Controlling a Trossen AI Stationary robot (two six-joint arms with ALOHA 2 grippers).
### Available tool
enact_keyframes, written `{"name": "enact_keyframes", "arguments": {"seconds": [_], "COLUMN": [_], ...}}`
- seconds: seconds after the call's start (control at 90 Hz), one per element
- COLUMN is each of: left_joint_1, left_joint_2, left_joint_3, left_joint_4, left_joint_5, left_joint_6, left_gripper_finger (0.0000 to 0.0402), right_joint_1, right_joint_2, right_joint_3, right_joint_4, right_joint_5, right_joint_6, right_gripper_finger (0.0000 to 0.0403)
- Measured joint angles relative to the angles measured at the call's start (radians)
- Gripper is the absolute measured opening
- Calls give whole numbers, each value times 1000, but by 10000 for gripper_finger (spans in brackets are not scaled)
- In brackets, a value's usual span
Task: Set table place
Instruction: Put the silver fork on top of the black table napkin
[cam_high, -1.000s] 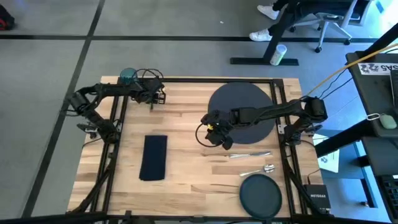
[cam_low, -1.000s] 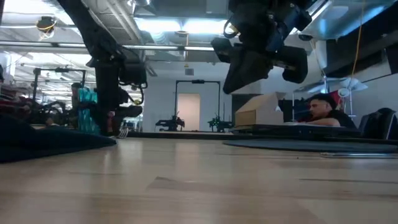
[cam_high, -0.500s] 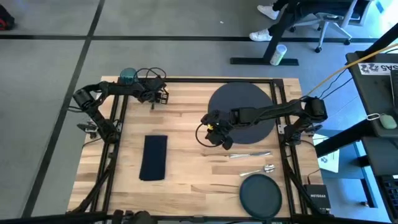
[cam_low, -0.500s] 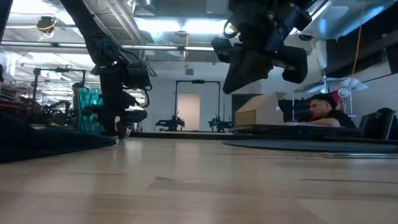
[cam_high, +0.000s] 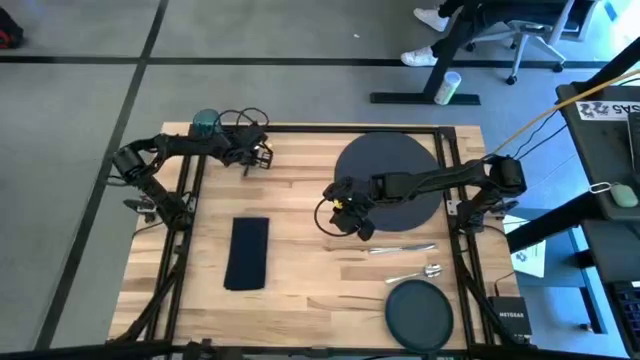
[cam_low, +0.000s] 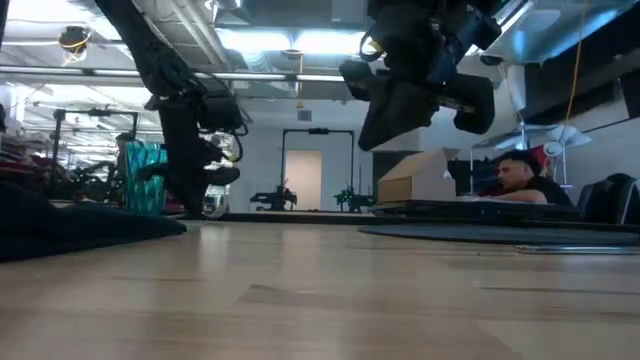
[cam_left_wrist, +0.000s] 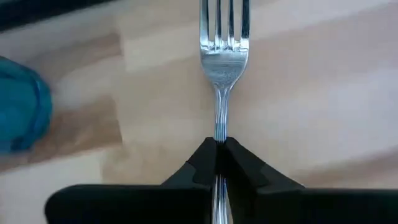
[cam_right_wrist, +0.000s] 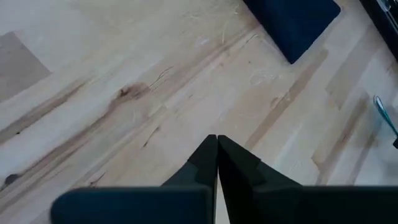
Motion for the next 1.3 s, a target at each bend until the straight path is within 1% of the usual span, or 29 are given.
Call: {"name": "enact_keyframes", "arguments": {"seconds": [0.156,0.278,0.433,0.567,0.667,0.833,0.933,1.033,1.144,1.3], "left_joint_1": [-62,-147,-309,-483,-617,-831,-944,-1037,-1105,-1145], "left_joint_2": [-100,-191,-287,-318,-315,-291,-251,-196,-123,-25], "left_joint_3": [0,0,0,0,0,0,0,9,52,137], "left_joint_4": [-137,-264,-387,-428,-427,-459,-484,-487,-502,-574], "left_joint_5": [8,10,6,3,-9,-53,-56,-55,-38,5], "left_joint_6": [-85,-195,-386,-588,-740,-1043,-1227,-1372,-1448,-1482], "left_gripper_finger": [1,1,0,0,0,0,0,0,0,0], "right_joint_1": [0,0,0,0,0,0,0,0,0,0], "right_joint_2": [0,0,0,0,0,0,0,0,0,0], "right_joint_3": [0,0,-12,-33,-44,-55,-63,-63,-63,-63], "right_joint_4": [-1,-8,-18,-17,-13,1,2,-1,0,1], "right_joint_5": [-36,-56,-63,-78,-79,-79,-84,-88,-96,-97], "right_joint_6": [0,-2,-13,-24,-20,-11,-14,-15,-28,-35], "right_gripper_finger": [0,0,0,0,0,0,0,0,0,0]}}
